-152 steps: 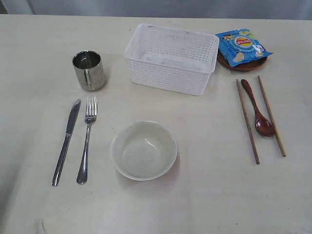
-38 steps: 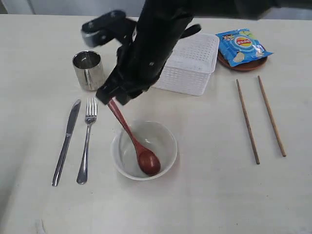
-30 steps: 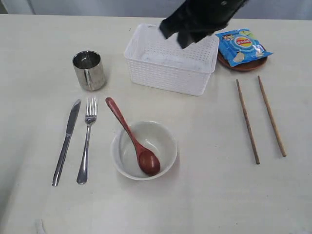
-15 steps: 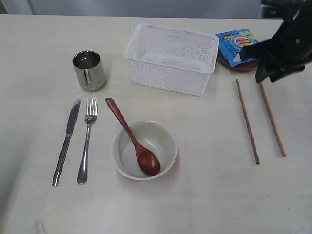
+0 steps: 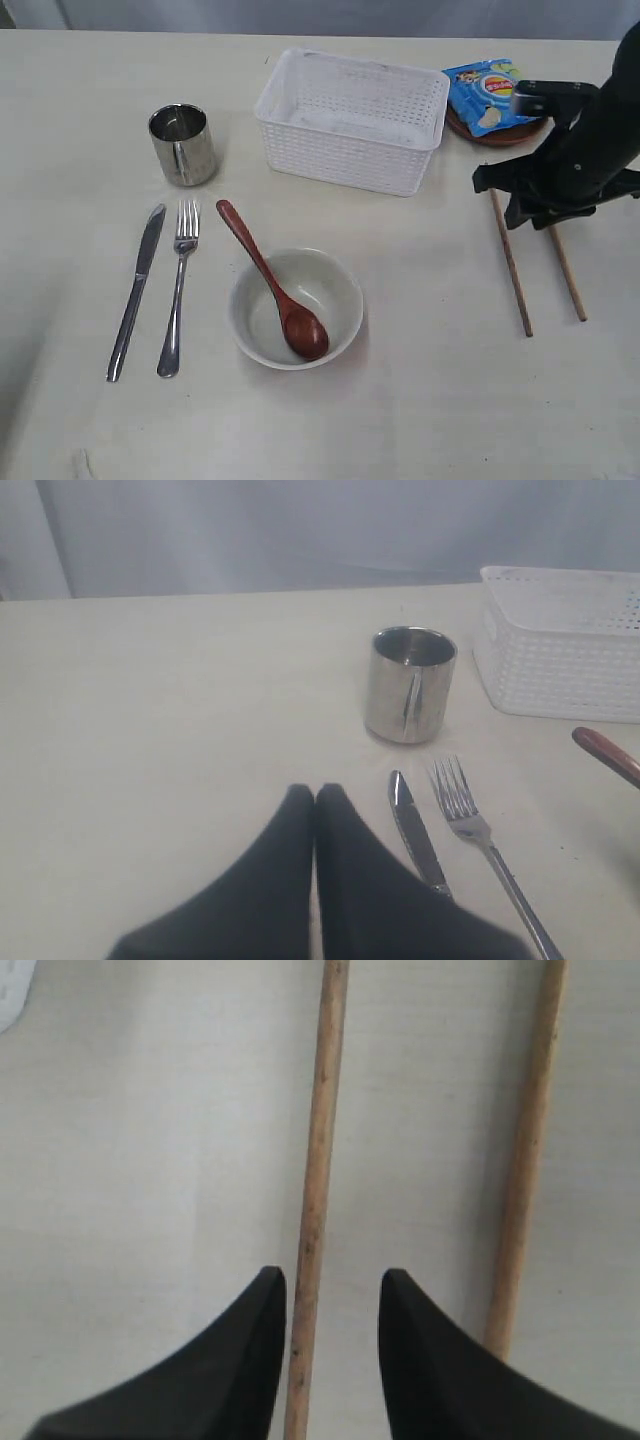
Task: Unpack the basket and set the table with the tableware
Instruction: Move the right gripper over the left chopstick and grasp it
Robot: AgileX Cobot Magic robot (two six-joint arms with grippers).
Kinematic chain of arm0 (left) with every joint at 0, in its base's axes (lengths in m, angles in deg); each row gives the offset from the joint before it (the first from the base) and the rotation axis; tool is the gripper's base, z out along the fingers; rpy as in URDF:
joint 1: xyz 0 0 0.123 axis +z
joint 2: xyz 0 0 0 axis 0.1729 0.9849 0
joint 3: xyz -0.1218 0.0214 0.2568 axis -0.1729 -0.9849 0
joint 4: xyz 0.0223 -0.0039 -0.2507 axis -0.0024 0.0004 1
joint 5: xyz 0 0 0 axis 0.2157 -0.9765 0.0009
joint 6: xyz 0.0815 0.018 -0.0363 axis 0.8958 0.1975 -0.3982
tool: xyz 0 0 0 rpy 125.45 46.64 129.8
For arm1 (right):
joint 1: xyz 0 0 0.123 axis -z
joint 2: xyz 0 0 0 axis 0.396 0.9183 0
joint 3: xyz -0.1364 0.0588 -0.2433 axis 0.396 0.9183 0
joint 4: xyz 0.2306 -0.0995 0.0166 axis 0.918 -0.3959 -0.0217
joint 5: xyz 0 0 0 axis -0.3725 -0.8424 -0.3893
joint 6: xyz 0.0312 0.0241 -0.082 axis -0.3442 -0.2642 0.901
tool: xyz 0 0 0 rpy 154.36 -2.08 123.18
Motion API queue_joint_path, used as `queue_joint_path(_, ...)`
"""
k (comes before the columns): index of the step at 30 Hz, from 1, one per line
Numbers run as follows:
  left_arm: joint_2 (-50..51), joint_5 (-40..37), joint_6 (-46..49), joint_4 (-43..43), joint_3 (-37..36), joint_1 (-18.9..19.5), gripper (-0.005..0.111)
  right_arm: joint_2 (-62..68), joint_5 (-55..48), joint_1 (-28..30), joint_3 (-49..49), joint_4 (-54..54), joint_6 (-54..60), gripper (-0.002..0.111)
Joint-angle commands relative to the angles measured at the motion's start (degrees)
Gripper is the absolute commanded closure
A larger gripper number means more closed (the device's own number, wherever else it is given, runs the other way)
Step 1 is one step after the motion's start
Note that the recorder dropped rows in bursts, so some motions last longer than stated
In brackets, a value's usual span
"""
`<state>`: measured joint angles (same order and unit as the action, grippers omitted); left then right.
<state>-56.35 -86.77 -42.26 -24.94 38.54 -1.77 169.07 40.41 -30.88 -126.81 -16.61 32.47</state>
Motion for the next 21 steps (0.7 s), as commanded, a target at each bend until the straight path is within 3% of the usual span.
queue_joint_path(1,-0.1,0.6,-0.2,-0.5,-0.2,-0.3,0.107,1.8,0.8,-0.1,0.2,0.8,-0.2,0.077)
queue_joint_path(9,-0.1,0.6,-0.2,-0.5,-0.2,-0.3,0.107,2.4,3.0,-4.7,0.2,-3.5,-2.9,0.077)
queue_joint_path(13,-0.1,0.6,-0.2,-0.5,-0.2,-0.3,0.107,2.4,3.1,-4.9,0.2,-9.5,-9.9,0.077)
queue_joint_path(21,-0.1,0.6,-0.2,-0.5,-0.2,-0.3,0.107,5.0,3.8,-4.6,0.2,-9.0,-9.6,0.077)
